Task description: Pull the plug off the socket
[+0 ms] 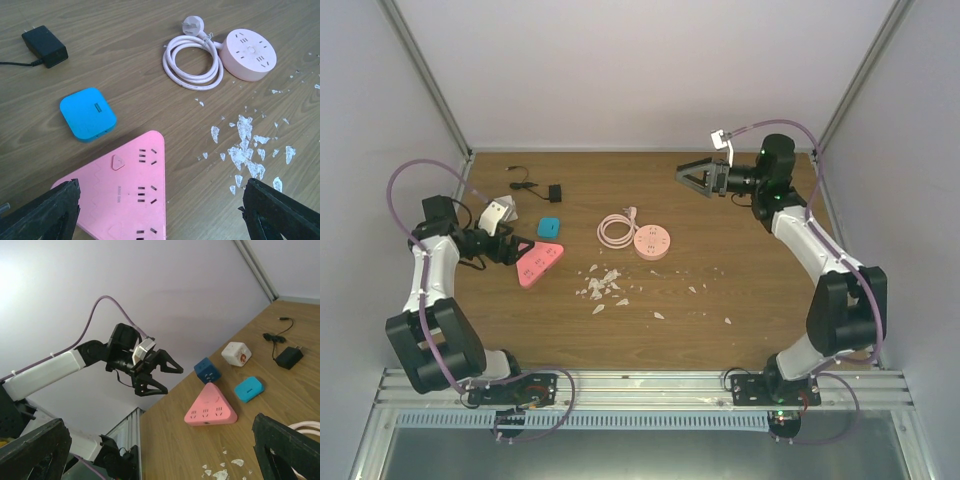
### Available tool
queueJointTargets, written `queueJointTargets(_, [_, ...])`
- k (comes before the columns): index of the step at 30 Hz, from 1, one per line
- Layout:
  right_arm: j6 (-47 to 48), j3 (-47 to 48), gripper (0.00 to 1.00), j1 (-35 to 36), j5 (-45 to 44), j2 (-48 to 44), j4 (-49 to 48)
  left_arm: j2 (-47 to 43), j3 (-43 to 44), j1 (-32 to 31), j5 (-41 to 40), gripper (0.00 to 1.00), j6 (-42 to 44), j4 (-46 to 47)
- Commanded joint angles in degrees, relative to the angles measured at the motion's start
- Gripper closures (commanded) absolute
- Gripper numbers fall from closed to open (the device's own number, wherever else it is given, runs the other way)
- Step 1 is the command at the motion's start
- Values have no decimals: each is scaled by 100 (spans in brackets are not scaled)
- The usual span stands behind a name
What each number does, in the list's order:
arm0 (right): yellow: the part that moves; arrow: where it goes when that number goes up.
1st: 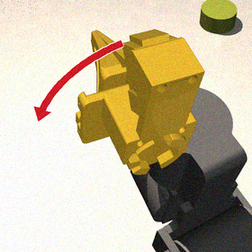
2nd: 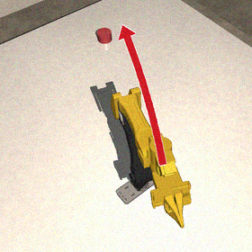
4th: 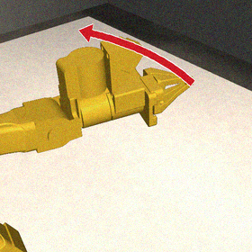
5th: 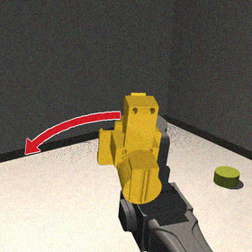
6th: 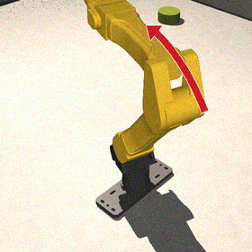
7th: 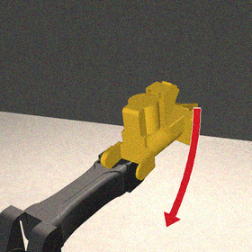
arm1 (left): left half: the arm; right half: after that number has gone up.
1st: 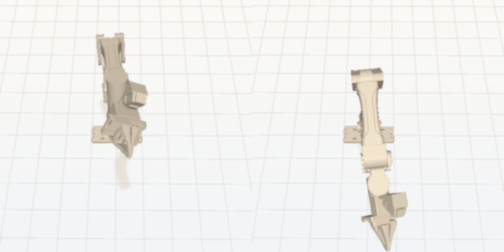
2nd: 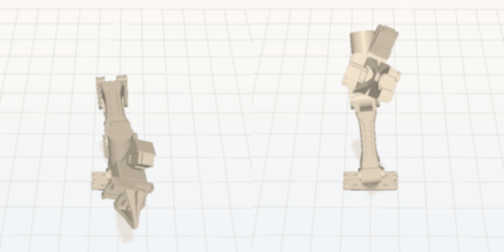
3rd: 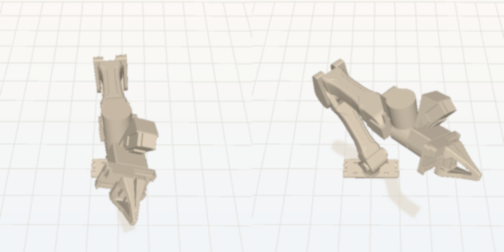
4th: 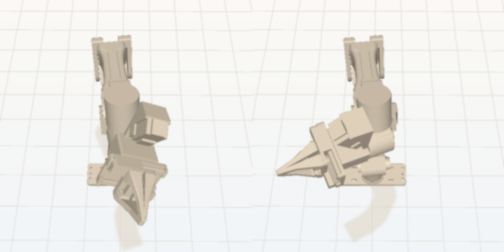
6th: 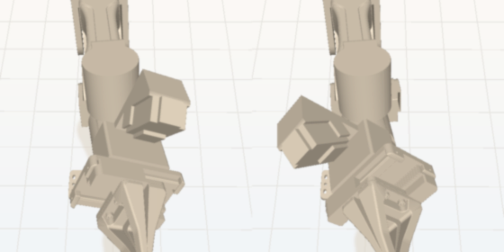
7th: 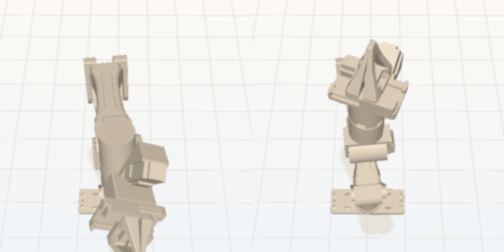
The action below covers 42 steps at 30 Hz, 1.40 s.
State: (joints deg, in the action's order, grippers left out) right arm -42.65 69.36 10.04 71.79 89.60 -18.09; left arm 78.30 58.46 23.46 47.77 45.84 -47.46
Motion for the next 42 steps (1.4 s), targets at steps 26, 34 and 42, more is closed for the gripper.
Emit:
queueJointTargets(26, [6530,1927,1,1379,-3779,2024,5004,-257,-280,-98,250,11,131,53])
queueJointTargets(34, [7219,1843,3,2298,-5496,2350,4883,-313,-316,-123,253,11,163,31])
queueJointTargets(42, [7625,1789,4,2791,-6490,2768,4622,-399,-369,-123,269,11,308,-95])
